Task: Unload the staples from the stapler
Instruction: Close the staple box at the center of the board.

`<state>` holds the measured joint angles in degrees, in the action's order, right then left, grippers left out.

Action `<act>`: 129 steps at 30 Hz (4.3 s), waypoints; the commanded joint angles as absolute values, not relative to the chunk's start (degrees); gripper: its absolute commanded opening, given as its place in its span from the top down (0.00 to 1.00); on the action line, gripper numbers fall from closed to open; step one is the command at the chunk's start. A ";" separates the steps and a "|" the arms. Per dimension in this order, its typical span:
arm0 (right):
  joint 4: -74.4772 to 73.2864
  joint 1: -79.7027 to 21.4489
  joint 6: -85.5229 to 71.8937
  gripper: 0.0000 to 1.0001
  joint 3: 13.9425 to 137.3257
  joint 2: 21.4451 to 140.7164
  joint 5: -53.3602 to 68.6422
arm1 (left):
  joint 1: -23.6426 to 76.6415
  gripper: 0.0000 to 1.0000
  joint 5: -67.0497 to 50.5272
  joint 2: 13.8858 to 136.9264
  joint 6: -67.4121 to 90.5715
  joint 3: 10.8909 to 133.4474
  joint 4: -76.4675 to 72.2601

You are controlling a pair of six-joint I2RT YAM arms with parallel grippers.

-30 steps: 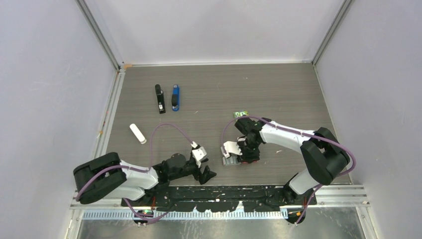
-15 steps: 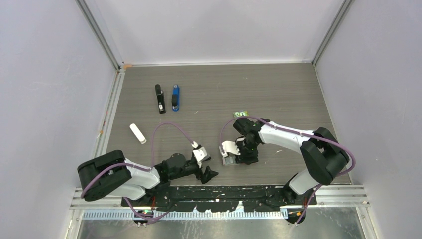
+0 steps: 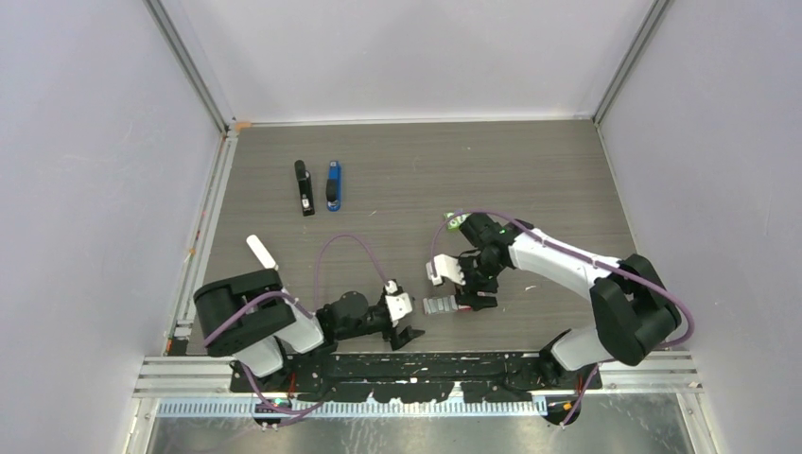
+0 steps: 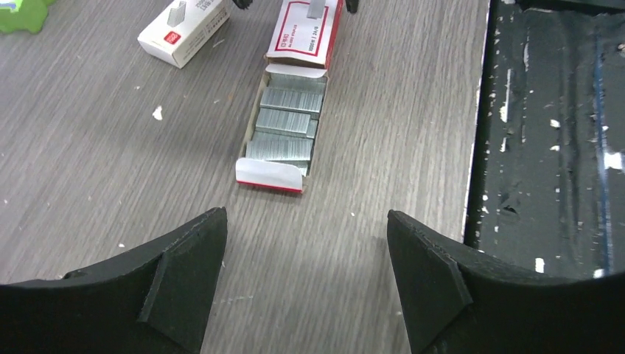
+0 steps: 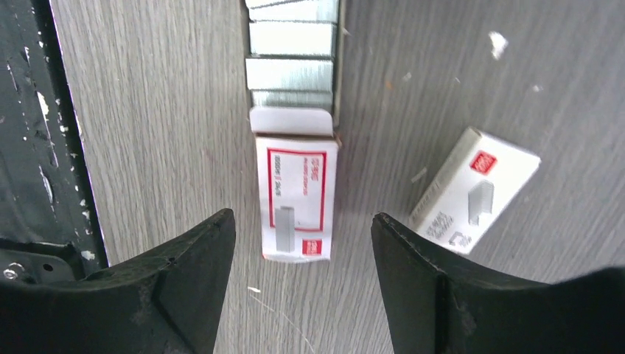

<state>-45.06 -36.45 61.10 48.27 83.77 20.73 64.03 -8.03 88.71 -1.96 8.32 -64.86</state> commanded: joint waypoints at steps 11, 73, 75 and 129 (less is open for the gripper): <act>-50.19 -27.32 66.36 0.27 47.60 80.66 29.96 | 64.14 0.23 -7.28 104.62 -11.34 14.66 -81.29; -50.39 -25.43 66.88 0.28 47.51 83.37 30.40 | 60.84 0.55 -13.16 113.99 -7.21 19.18 -82.00; -50.44 -25.48 67.13 0.27 47.38 83.33 30.41 | 60.81 0.56 -13.26 113.99 -7.21 19.16 -82.00; -39.72 -31.61 68.44 0.47 41.91 81.23 25.04 | 60.59 0.62 -15.64 115.11 -6.37 20.21 -82.00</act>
